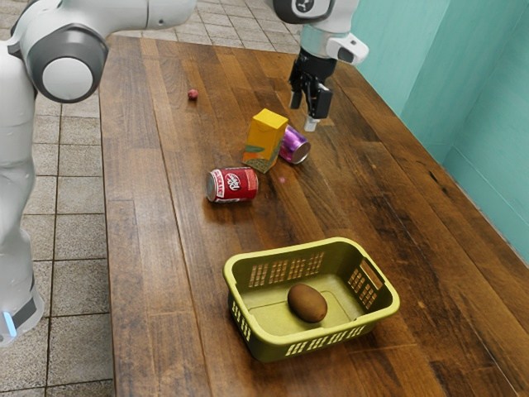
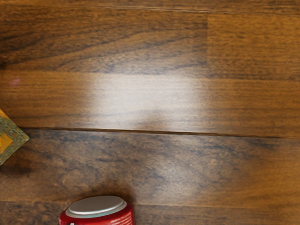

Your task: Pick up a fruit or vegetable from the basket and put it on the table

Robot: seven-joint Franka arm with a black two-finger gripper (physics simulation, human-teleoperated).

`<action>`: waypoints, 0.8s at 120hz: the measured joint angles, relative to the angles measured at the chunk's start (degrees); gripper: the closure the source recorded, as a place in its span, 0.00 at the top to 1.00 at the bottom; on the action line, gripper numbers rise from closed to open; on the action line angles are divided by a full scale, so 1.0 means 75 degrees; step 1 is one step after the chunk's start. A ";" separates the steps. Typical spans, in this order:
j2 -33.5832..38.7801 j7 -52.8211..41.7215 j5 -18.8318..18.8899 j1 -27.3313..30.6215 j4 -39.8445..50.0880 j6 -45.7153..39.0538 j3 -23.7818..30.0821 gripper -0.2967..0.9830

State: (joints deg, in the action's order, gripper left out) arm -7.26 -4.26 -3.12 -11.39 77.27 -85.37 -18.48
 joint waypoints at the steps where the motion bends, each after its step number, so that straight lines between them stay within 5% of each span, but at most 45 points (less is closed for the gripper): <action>1: 0.0000 -0.0007 0.0001 -0.0001 0.0002 -0.0005 -0.0001 0.77; 30: -0.0289 -0.1044 0.0003 0.0023 -0.0220 -0.0188 0.0319 0.77; 42: -0.0319 -0.2004 -0.0040 0.0145 -0.0450 -0.0286 0.1510 0.77; 56: -0.0418 -0.2958 0.0536 -0.0103 -0.0434 -0.0556 0.3019 0.77; 96: -0.0908 -0.4924 0.0897 -0.0132 0.0050 -0.1197 0.3816 0.77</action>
State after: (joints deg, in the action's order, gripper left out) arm -14.07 -41.19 3.61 -12.38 77.64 -94.35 10.14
